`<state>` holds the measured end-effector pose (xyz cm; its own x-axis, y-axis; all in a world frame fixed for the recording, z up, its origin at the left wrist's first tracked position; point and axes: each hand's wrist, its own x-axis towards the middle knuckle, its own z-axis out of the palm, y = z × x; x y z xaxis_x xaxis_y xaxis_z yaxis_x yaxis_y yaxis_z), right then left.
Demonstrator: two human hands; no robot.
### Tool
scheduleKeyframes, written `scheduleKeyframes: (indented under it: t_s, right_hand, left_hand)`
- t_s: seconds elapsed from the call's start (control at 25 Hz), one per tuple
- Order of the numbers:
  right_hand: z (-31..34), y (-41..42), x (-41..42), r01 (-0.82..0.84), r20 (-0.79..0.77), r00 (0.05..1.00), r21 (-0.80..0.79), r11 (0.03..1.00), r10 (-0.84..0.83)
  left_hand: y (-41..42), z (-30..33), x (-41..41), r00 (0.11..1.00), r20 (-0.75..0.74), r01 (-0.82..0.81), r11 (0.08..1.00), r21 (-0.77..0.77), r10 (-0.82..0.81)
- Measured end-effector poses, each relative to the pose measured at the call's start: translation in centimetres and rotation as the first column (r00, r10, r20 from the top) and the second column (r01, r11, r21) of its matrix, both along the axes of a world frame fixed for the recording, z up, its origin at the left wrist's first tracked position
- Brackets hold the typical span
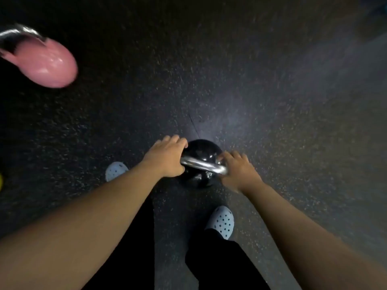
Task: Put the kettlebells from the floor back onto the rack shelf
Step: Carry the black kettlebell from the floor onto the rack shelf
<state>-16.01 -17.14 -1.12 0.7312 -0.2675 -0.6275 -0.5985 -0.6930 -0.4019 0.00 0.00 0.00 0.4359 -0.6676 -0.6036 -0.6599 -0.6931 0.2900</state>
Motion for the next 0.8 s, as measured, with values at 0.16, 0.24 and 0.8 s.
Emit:
scheduleKeyframes:
  t_s: [0.16, 0.24, 0.8]
  right_hand:
    - [-6.7, 0.9, 0.7, -0.054, -0.069, 0.996, -0.041, 0.998, 0.051]
    - [-7.3, 0.9, 1.1, -0.027, -0.040, 0.999, 0.001, 1.000, 0.027]
    - [13.9, 1.1, 23.0, 0.014, 0.231, 0.972, 0.067, 0.998, -0.029]
  left_hand:
    - [-0.9, -7.4, -0.1, 0.985, -0.155, 0.073, 0.997, 0.016, -0.070]
    - [-0.9, -8.6, 0.2, 0.963, -0.267, 0.020, 1.000, -0.024, -0.026]
    - [2.0, 11.3, 20.1, 0.918, -0.373, -0.244, 0.931, -0.271, 0.132]
